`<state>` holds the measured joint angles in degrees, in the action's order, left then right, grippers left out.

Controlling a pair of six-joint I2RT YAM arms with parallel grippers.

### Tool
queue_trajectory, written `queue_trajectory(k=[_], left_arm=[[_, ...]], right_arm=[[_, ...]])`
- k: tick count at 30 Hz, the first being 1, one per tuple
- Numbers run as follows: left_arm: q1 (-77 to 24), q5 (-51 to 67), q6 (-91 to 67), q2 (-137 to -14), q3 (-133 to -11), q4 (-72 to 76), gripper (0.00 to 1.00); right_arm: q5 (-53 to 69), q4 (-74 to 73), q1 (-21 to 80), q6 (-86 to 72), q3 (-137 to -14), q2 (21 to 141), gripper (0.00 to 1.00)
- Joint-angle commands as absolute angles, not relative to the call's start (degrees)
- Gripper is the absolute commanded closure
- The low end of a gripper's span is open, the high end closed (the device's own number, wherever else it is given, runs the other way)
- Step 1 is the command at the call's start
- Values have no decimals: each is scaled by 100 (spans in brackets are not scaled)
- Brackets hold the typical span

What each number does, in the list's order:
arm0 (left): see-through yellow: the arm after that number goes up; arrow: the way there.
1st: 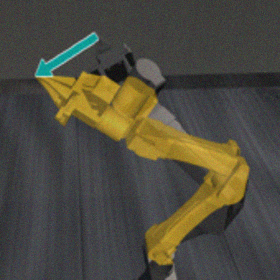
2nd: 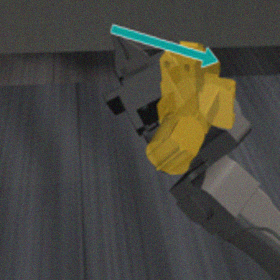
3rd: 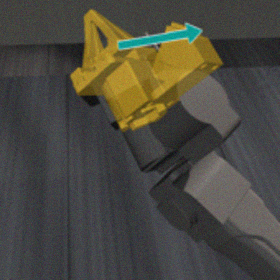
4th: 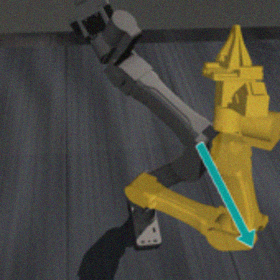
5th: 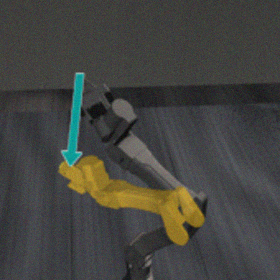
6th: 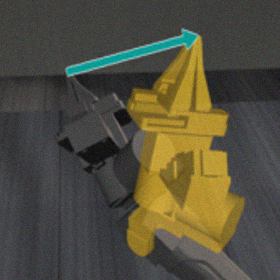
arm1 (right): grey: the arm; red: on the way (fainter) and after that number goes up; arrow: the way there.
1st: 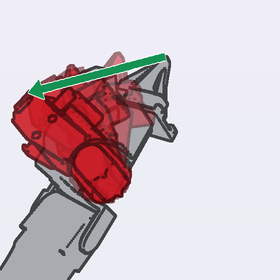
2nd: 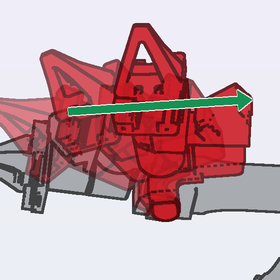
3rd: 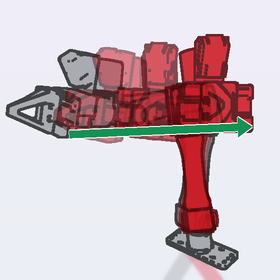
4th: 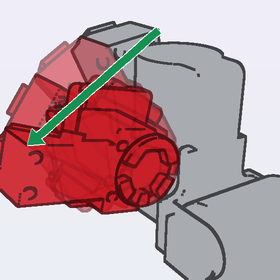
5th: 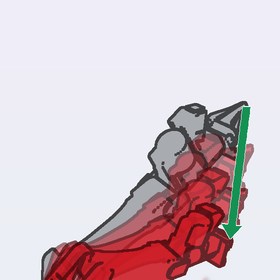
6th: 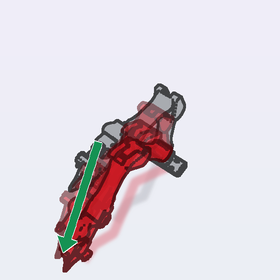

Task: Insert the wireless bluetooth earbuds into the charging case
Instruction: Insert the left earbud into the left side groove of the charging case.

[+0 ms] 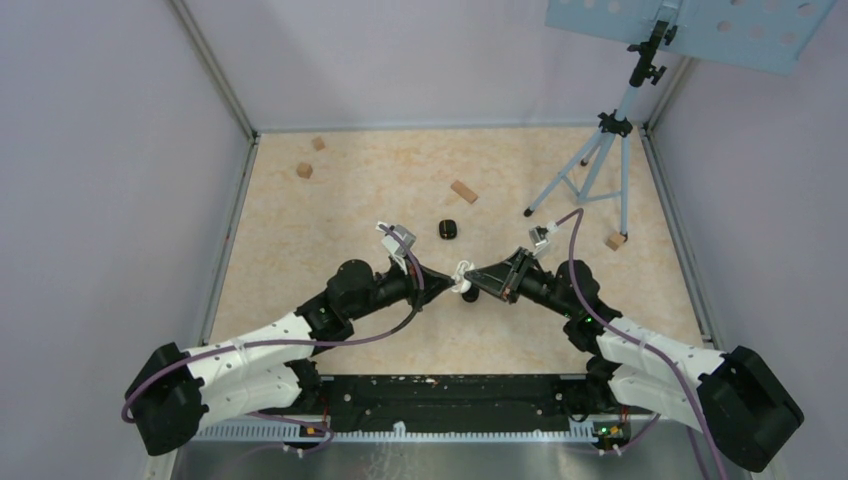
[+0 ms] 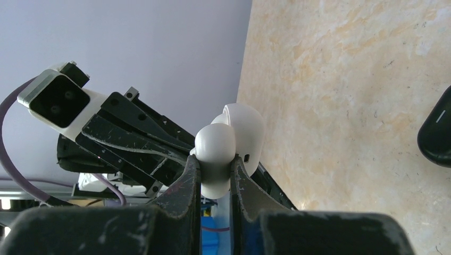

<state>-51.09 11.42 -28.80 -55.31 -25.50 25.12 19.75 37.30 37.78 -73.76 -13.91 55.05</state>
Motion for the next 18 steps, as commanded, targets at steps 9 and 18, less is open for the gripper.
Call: queue_trajectory(k=[9, 18], left_arm=[[-5115, 1287, -2769, -5642, -2652, 2633, 100], [-5115, 1357, -2635, -5702, -2671, 2497, 100]], right_arm=[[1925, 4088, 3885, -7444, -1493, 5518, 100], [1908, 4120, 3889, -7470, -1503, 5515, 100]])
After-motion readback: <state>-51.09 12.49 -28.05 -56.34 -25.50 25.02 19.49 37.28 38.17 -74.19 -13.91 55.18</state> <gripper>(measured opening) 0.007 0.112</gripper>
